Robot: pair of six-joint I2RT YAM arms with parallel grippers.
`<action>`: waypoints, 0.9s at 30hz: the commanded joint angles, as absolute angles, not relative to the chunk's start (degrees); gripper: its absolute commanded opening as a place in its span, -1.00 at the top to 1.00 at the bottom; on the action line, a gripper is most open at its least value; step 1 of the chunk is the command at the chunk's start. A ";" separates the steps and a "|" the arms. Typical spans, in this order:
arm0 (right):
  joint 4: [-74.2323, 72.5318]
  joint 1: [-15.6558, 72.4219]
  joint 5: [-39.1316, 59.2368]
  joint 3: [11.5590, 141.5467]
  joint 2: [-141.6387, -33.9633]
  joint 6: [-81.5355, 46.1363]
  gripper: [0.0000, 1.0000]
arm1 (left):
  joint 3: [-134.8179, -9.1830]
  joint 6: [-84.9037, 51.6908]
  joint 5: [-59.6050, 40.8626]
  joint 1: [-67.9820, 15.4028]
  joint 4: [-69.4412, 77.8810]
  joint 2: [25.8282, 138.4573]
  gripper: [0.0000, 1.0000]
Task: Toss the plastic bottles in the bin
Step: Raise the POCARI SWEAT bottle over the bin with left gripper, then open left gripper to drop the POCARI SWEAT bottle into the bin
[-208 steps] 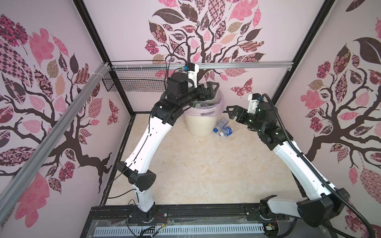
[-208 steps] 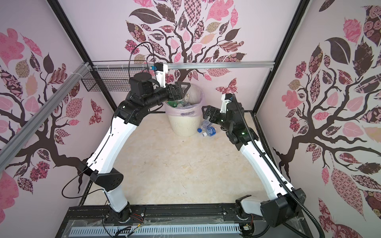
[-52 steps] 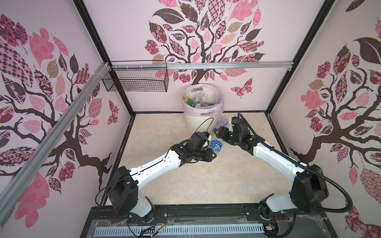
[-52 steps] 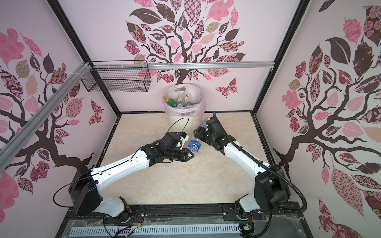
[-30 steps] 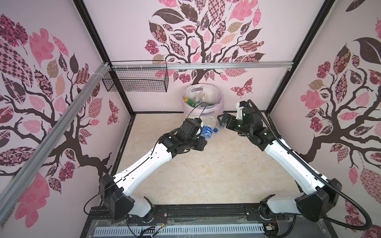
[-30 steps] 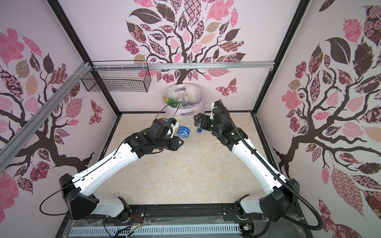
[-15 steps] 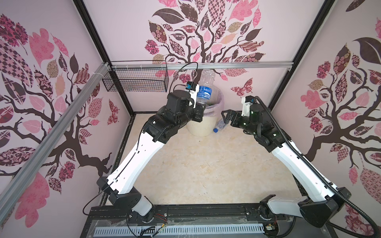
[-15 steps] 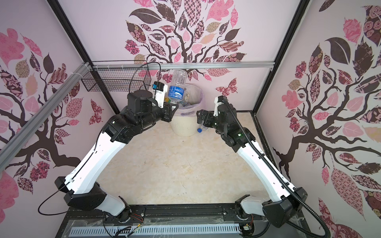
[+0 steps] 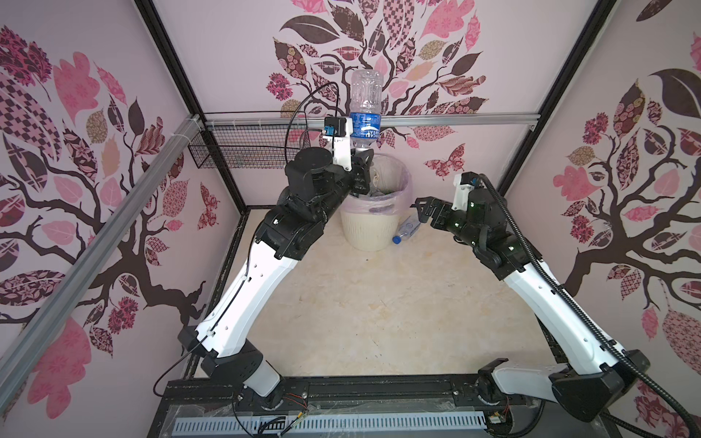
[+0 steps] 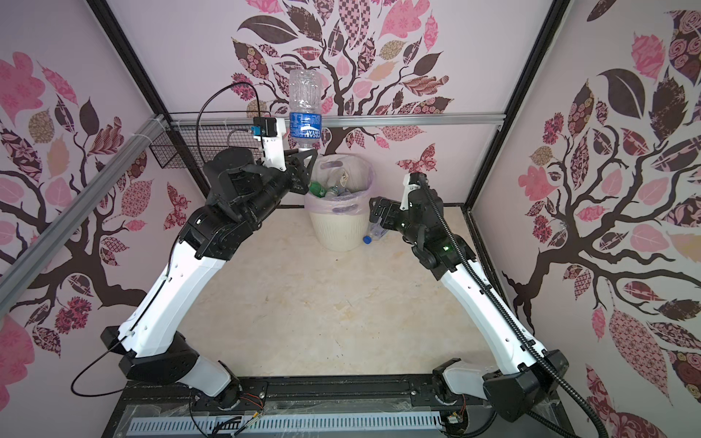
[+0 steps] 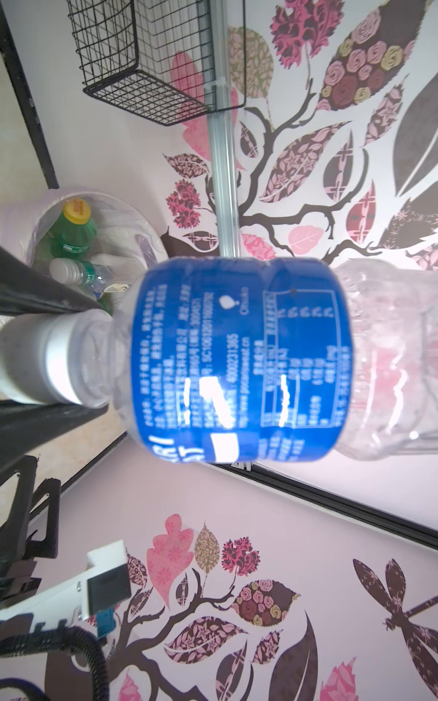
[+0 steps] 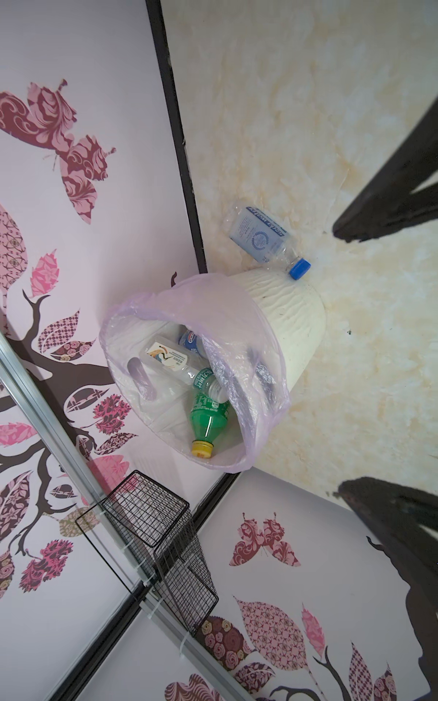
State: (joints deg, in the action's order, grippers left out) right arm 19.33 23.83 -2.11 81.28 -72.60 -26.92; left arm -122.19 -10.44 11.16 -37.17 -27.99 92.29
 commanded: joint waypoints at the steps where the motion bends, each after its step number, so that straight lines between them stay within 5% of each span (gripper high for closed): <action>1: 17.84 23.40 -0.12 81.07 -72.69 -27.80 -0.99 | -126.48 -18.18 3.49 -31.24 -29.73 101.09 0.70; 5: 17.79 23.38 0.98 79.15 -71.58 -28.64 -0.99 | -140.23 -21.26 -4.52 -28.31 -41.97 111.69 0.09; 8: 18.51 23.38 0.82 78.16 -70.60 -28.20 -0.99 | -137.35 -21.64 -5.64 -28.47 -40.99 110.24 -0.44; 12: 19.02 23.29 1.91 78.18 -69.90 -28.47 -0.99 | -132.31 -21.36 -5.13 -28.46 -39.03 105.70 -0.90; 27: 20.45 23.05 1.41 76.17 -68.47 -31.01 -0.99 | -119.61 -19.21 -4.82 -29.96 -39.34 94.60 -0.94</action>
State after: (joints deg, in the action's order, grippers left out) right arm 19.14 23.42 2.13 76.03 -70.00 -30.22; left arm -123.37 -20.49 -4.36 -29.78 -39.11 94.39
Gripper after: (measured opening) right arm 0.995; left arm 0.972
